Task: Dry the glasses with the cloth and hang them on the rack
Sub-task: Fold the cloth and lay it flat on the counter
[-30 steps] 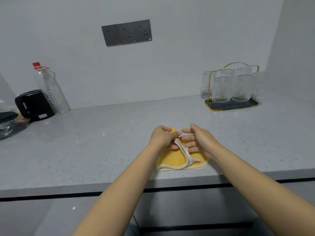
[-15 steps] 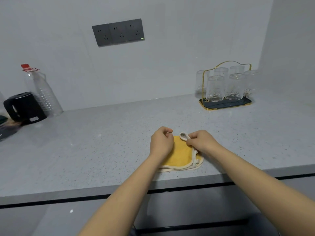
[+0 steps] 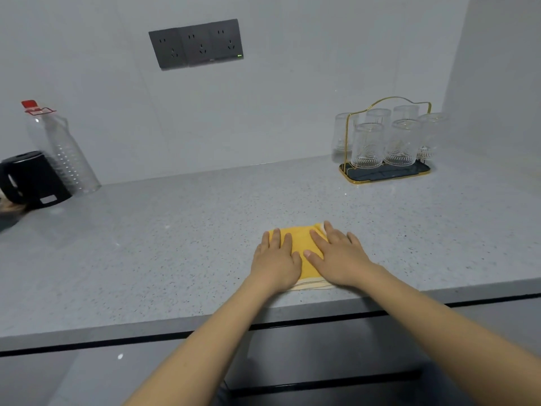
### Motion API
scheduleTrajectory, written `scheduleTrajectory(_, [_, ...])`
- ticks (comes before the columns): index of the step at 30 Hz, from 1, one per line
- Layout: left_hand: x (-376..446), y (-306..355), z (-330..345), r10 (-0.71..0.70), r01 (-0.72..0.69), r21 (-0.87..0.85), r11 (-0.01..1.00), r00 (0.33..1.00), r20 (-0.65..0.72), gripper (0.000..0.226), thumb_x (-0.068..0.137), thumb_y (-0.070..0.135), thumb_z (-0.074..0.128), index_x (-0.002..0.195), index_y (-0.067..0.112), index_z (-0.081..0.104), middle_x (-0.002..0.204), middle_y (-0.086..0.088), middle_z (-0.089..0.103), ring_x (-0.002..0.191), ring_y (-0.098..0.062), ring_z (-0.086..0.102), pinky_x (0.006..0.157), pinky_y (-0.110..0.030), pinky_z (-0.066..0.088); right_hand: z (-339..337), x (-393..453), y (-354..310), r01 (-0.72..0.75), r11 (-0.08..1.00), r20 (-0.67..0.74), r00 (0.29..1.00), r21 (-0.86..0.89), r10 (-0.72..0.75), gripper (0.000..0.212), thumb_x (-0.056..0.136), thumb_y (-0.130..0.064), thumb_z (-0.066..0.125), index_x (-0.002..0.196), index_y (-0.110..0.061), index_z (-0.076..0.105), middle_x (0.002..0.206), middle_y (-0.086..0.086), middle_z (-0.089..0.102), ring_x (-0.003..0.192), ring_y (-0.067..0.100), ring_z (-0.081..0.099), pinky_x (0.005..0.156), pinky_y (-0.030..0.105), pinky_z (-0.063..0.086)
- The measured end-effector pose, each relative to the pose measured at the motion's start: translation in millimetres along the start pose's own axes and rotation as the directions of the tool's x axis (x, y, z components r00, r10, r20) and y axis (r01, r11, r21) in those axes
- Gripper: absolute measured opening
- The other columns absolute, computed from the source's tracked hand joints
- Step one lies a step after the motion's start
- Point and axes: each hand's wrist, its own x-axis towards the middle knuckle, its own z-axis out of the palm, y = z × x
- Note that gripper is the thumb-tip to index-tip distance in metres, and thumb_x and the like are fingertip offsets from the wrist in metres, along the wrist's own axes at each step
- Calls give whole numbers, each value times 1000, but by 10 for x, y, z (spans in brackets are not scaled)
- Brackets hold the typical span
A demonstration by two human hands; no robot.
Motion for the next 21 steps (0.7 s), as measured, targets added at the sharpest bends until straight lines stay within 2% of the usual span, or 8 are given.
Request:
scheduleTrajectory(1, [25,-5,8,10,-10,-13,1000,1000,25,59,104,37,17,156,13,2,164,-10,-10,150,-30,-13,120,-43,-5,14,29,23,-25,1000,58,998,8,25,66,93,-59,12,148,-27,-2,156,9,-13,144,25,-5,115,44,-9])
scheduleTrajectory(4, [159,30,-6,41,-40,-44,998,999,32,59,105,34,17,156,14,-2,163,-11,-14,149,-30,-17,119,-41,-12,-1,147,106,-46,997,54,997,-65,49,66,93,-59,6,148,-26,-8,156,12,-14,144,25,-7,113,47,-14])
scheduleTrajectory(12, [969,474,-41,104,-103,-39,994,994,37,58,105,33,18,156,11,-1,164,-13,-11,150,-32,-13,120,-42,-9,-188,697,712,-150,981,28,988,-119,154,63,95,-53,5,148,-22,-7,157,9,-10,144,23,-8,113,47,-14])
scheduleTrajectory(18, [1553,827,52,189,-188,-54,981,982,10,58,105,29,23,156,8,4,163,-17,-6,150,-36,-10,120,-45,-8,-163,991,1254,-216,972,-73,975,-98,209,63,95,-53,12,149,-20,2,158,10,1,144,22,3,115,47,-7])
scheduleTrajectory(21, [1659,1076,105,234,-234,-24,972,972,-5,58,105,28,25,155,6,6,163,-19,-3,149,-39,-6,119,-46,-6,-195,942,1494,-250,963,-69,967,-98,244,64,95,-53,12,148,-20,3,157,10,2,144,23,4,113,47,-8])
